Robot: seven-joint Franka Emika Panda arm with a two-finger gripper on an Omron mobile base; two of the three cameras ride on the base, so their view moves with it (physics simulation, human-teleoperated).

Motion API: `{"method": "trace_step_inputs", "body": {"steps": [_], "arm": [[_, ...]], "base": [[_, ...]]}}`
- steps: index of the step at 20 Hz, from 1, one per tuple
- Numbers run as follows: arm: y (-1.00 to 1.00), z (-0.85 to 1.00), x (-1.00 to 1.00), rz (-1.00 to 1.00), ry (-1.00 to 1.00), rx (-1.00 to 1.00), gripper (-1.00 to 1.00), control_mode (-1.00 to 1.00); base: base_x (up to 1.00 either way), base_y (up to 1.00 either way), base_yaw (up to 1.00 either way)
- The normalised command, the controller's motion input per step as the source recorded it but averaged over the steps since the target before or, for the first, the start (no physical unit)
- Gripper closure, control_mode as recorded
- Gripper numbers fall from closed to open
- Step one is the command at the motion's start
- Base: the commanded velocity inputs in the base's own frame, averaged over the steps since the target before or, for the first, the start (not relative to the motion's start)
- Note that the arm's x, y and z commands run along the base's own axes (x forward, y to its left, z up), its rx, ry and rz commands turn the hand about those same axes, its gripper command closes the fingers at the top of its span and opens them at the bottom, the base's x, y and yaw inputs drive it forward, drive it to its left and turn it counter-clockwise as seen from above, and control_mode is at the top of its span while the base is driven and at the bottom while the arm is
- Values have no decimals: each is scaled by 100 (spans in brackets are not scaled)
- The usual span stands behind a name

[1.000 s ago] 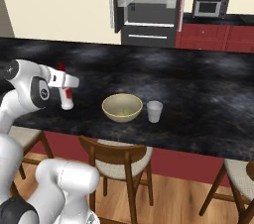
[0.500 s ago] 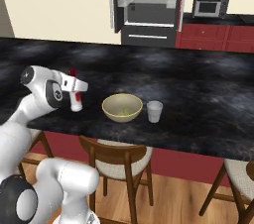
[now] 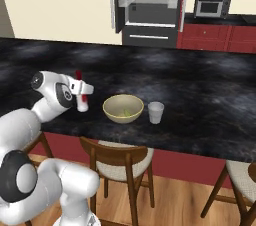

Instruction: There is a bowl on the dining counter. Grab a lemon wedge from the fridge and place it in the bowl. Then get the liquor bottle and glass cup from the cabinet and place them next to the bowl.

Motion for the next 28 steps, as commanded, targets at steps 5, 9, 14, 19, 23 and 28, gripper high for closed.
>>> {"method": "trace_step_inputs", "body": {"steps": [5,9,14,19,23,28], "arm": [[0,-22,27,-3,-7,0,100,-100],[0,-25,20,-3,-5,0,100,-100],[-3,-22,17,-3,-3,0,100,-100],[-6,-28,25,-3,0,0,100,-100],[-10,-27,25,-2,0,1,100,-100],[-2,-32,18,-2,0,1,100,-100]], "base": [[0,0,0],[0,0,0],[0,0,0],[0,0,0],[0,0,0],[0,0,0]]}}
